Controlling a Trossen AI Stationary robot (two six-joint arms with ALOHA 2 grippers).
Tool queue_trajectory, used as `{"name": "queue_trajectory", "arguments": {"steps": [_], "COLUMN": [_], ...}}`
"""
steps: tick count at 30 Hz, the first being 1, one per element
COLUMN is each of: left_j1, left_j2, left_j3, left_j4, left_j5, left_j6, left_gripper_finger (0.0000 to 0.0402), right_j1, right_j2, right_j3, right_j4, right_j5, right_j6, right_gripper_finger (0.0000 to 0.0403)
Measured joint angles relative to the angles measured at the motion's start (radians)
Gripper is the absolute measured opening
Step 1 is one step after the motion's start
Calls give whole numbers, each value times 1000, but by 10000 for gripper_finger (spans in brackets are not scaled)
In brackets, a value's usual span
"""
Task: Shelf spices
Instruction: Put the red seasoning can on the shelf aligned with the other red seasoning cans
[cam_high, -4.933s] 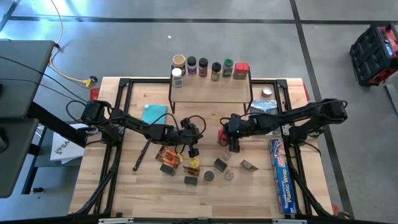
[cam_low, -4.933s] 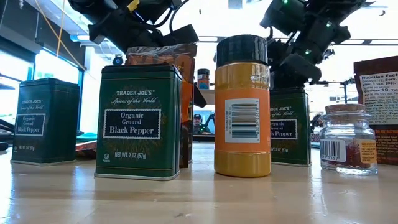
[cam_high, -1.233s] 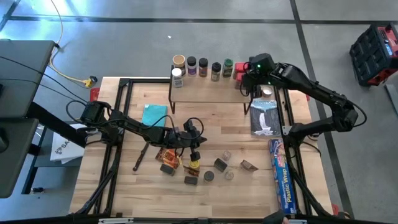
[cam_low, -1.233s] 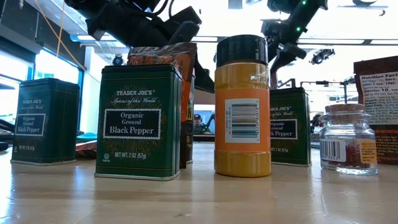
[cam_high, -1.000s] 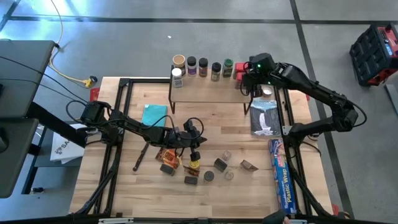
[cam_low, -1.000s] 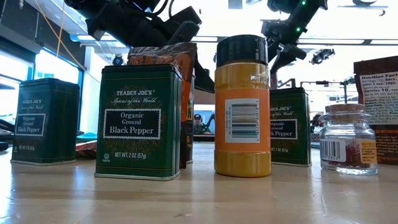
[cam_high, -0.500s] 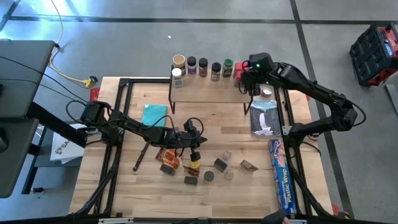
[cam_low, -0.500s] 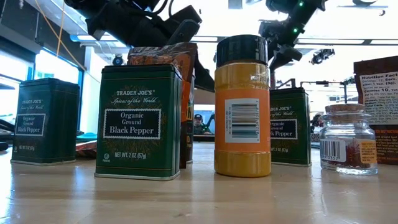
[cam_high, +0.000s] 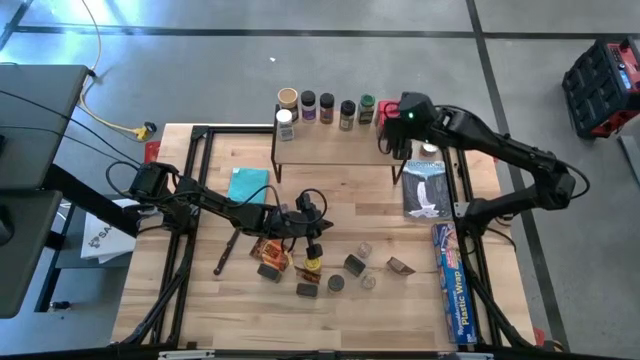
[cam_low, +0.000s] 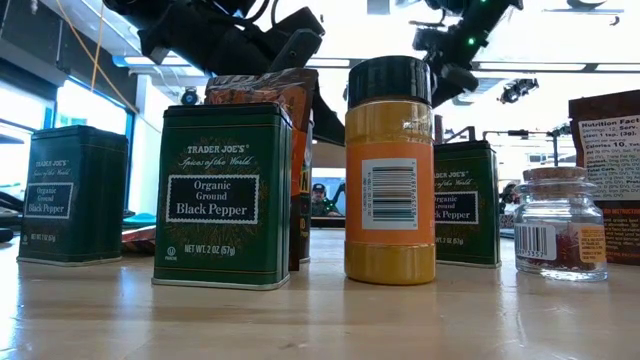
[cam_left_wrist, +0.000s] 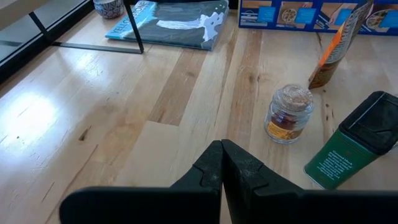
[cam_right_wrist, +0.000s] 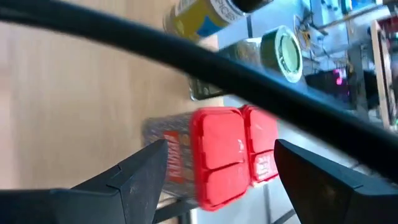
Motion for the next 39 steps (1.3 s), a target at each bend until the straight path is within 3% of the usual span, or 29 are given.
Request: {"name": "queue_trajectory", "arguments": {"steps": [4, 11, 16, 21, 27, 31, 35, 39], "left_j1": [0, -9, -15, -39, -77, -107, -135, -158], "left_j2": [0, 0, 0, -24, -181, -289, -339, -341], "left_j3": [0, 0, 0, 0, 0, 1, 1, 1], "left_j4": [0, 10, 14, -1, -170, -283, -323, -330], "left_j5": [0, 0, 0, -1, -4, -28, -107, -156], "left_j6": [1, 19, 25, 78, 113, 106, 90, 88], "left_gripper_finger": [0, 0, 0, 0, 0, 0, 0, 0], "right_j1": [106, 401, 637, 804, 902, 917, 932, 967], "right_j2": [-34, -85, -46, 38, 142, 221, 305, 365], "right_j3": [0, 0, -36, -45, -45, -45, -45, -46], "right_j4": [-58, -173, -153, -115, 22, 119, 150, 157], "right_j5": [8, -35, -59, 19, 18, -77, -151, -151], "right_j6": [155, 536, 755, 923, 980, 1017, 1171, 1369], "right_gripper_finger": [288, 288, 288, 288, 288, 288, 288, 288]}}
